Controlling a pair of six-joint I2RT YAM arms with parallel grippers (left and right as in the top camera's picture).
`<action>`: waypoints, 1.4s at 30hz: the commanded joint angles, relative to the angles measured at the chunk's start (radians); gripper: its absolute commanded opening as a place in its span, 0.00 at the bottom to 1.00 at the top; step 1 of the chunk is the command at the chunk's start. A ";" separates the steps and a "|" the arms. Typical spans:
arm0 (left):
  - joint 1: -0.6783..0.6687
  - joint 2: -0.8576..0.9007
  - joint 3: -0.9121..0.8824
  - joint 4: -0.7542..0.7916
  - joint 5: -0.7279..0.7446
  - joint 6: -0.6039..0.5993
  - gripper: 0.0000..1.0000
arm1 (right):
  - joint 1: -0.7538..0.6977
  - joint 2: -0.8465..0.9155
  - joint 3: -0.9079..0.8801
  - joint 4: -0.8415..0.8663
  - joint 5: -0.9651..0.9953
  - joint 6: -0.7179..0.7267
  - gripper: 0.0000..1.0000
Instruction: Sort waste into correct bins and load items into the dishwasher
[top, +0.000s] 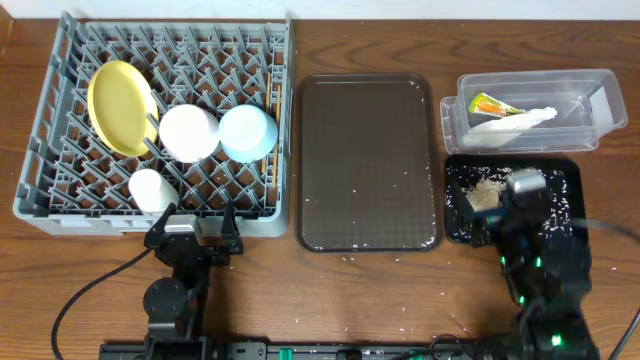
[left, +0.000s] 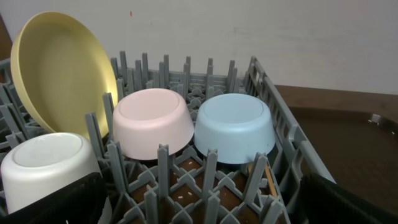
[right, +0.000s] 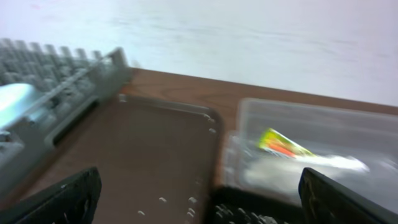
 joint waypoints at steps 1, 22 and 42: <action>-0.005 0.000 -0.012 -0.040 0.013 0.013 0.99 | -0.026 -0.146 -0.108 0.006 0.084 -0.016 0.99; -0.005 0.000 -0.012 -0.040 0.014 0.013 1.00 | -0.066 -0.487 -0.392 0.051 0.101 -0.016 0.99; -0.005 0.000 -0.012 -0.040 0.013 0.013 1.00 | -0.066 -0.486 -0.392 0.050 0.101 -0.015 0.99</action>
